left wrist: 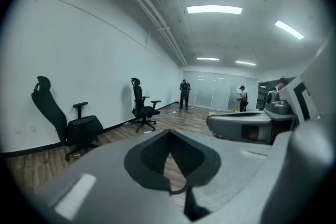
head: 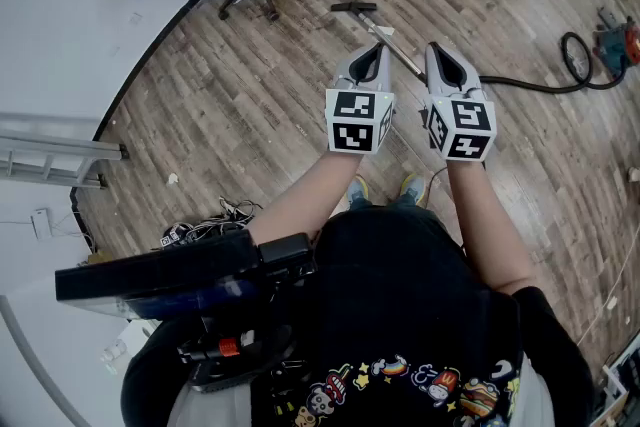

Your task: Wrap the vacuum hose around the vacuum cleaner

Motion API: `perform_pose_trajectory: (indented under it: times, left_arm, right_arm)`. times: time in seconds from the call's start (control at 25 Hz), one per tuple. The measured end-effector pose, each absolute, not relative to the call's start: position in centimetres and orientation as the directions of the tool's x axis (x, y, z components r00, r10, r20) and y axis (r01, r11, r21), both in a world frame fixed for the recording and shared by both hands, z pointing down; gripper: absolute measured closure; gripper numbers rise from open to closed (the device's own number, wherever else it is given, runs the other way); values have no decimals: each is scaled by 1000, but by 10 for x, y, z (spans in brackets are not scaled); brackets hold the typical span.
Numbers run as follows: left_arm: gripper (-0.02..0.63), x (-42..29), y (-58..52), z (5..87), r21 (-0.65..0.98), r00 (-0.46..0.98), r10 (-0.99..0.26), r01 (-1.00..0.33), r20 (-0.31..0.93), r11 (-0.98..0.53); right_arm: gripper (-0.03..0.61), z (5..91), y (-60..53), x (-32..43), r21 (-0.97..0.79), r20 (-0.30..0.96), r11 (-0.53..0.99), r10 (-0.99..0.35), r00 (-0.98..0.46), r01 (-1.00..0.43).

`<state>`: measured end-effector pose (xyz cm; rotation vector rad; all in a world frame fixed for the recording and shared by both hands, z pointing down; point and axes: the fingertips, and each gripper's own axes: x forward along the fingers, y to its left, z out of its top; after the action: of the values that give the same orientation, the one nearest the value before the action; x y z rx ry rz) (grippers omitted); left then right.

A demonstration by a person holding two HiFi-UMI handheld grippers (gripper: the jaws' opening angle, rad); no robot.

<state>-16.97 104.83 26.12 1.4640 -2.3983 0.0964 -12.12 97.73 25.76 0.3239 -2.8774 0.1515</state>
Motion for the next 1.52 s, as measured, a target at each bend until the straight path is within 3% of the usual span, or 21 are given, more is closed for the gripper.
perform_pose_trajectory:
  times: [0.52,0.92,1.52]
  left_arm:
    - [614,-177,1084,256,116,-405,-869,-885,284,450]
    - [614,-196,1086,265,132,-380,-883,-895,276,426]
    - [614,-263,858,306,116,-370,-854,-892,365,436]
  right_arm:
    - [558,260,1004,-119,-78,222,966,-225,-949,-247]
    - [558,277,1000,-114,-47,274,950,-284,-919,-308]
    - [557,326,777,-190,-113,315,957,-221,-923,-267]
